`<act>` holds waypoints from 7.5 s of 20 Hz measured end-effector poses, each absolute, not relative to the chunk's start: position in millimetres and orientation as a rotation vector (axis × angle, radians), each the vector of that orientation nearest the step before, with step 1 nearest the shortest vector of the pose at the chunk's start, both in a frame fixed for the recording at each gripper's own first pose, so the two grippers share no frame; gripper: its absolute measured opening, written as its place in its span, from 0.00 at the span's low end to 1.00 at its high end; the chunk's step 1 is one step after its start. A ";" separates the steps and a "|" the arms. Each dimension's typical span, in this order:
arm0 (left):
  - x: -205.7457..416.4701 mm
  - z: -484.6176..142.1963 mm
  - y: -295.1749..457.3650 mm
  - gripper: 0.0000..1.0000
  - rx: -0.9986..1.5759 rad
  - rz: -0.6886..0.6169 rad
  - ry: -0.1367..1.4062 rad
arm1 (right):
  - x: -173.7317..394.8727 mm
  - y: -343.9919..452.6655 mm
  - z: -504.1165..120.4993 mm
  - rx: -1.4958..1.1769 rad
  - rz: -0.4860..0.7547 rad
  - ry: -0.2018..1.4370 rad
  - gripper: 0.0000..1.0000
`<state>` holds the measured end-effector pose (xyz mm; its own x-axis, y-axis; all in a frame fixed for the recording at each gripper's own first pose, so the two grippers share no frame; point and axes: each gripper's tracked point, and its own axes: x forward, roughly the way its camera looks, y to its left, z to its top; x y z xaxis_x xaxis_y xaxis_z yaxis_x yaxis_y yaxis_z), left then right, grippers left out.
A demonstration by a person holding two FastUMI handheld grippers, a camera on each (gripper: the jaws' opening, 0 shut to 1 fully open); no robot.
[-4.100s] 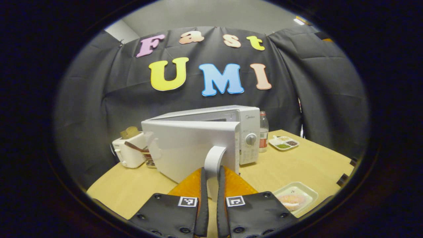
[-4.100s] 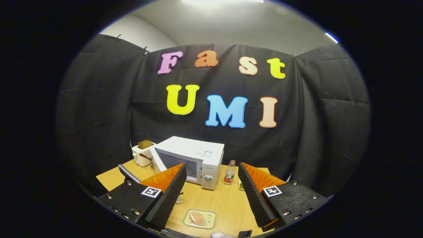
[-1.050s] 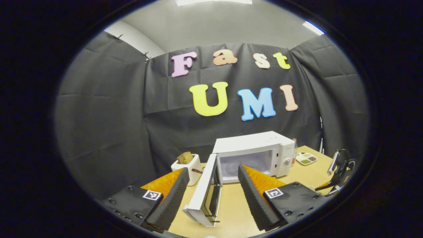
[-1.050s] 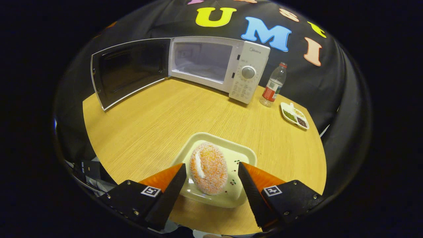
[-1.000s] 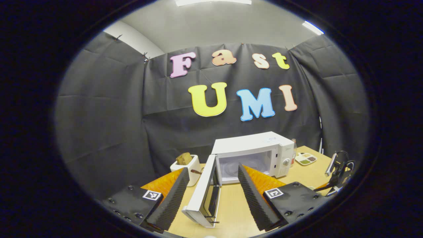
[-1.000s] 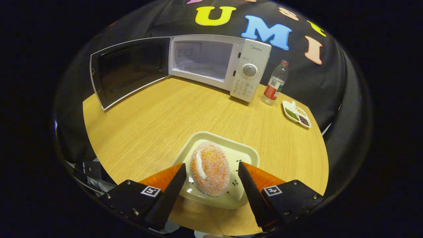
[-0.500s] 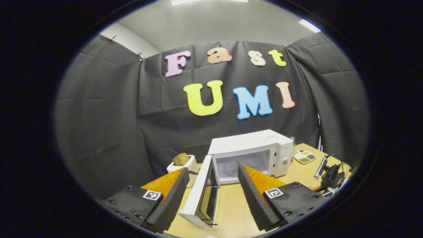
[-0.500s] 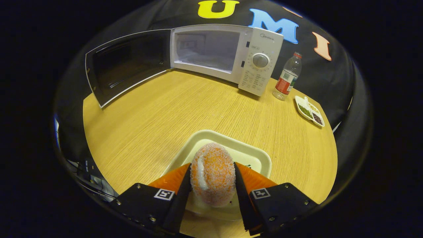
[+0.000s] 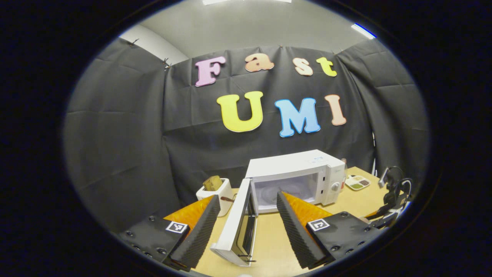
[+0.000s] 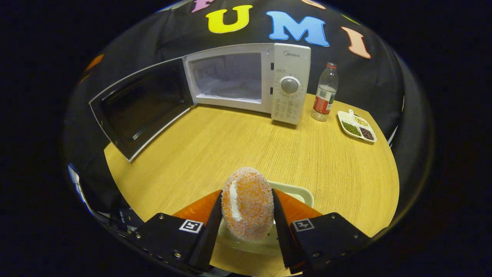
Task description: Open the microwave oven with the left hand, put the food in, and close the microwave oven.
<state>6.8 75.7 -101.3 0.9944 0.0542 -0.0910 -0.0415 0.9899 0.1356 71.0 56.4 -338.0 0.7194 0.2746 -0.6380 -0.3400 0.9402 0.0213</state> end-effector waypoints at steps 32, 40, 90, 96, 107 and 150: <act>46.0 -153.2 127.7 1.00 0.122 0.085 0.078 | 399.3 221.4 -312.5 0.448 -0.104 0.205 0.78; 47.3 -128.3 136.5 0.98 0.131 0.122 0.042 | 350.1 213.5 -276.5 0.312 -0.077 0.188 0.98; 34.2 -301.4 -19.5 0.95 0.097 -0.142 0.236 | 5.4 -19.7 -49.6 0.024 -0.026 0.120 0.98; 84.8 -307.1 -99.5 0.95 0.128 -0.227 0.232 | 8.6 -71.9 -58.0 0.031 -0.096 0.153 0.98; 201.8 -303.8 -164.1 0.98 0.137 -0.234 0.184 | 28.5 -129.3 -54.9 0.014 -0.161 0.190 0.93; 23.0 40.0 16.5 0.94 -0.066 0.011 -0.040 | -8.6 -82.5 48.0 -0.011 -0.114 -0.019 0.98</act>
<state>23.0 16.5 40.0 0.9992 0.0124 0.0393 -0.0098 0.9978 -0.0660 -8.6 -82.5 48.0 0.9933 -0.1138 0.0199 0.1140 0.9934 -0.0100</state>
